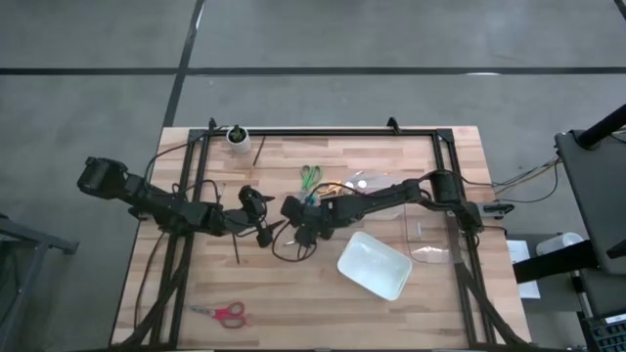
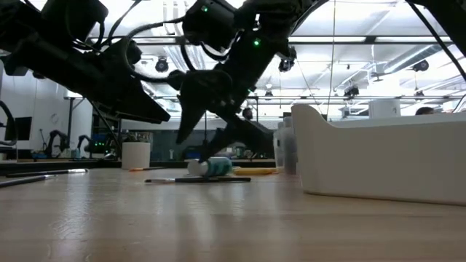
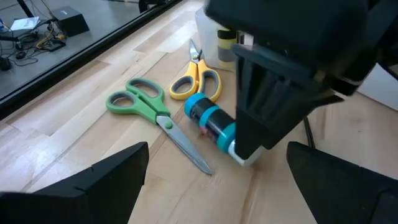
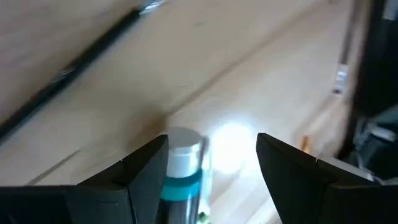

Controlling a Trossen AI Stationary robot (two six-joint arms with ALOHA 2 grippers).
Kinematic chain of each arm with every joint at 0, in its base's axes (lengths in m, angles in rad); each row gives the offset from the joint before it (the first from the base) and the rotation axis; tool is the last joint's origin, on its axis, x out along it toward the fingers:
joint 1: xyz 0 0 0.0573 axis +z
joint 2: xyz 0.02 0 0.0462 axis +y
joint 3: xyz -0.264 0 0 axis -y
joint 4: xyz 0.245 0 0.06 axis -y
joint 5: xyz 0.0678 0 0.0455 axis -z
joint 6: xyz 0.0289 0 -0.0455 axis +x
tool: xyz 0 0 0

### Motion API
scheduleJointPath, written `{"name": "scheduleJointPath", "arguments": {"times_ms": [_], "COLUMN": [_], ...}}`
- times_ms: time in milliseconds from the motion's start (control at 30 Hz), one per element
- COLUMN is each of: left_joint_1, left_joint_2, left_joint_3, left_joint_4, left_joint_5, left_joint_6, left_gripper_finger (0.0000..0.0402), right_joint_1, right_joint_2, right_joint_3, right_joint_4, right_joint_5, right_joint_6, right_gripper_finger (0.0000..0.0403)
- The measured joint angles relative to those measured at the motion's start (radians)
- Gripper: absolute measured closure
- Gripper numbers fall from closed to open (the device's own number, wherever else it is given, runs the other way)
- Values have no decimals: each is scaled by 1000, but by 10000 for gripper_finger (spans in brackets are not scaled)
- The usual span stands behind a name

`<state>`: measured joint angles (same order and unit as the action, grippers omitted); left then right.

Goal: Pick & Place Paint Supplies
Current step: Put the blue paint bottle into the left transparent bin

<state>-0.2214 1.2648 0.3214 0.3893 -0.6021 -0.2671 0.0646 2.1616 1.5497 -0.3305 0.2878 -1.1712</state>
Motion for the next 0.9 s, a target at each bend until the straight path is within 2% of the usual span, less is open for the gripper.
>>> {"name": "scheduleJointPath", "arguments": {"times_ms": [333,467,900], "left_joint_1": [0,0,0], "left_joint_2": [0,0,0], "left_joint_3": [0,0,0], "left_joint_4": [0,0,0], "left_joint_5": [0,0,0], "left_joint_6": [0,0,0], "left_gripper_finger": [13,13,13], "right_joint_1": [-3,-27,-72], "right_joint_2": [0,0,0], "right_joint_3": [0,0,-6], "right_joint_4": [-24,-13,-4], "right_joint_5": [-4,-60,-176], "right_joint_6": [7,-21,87], "right_gripper_finger": [161,161,161]}}
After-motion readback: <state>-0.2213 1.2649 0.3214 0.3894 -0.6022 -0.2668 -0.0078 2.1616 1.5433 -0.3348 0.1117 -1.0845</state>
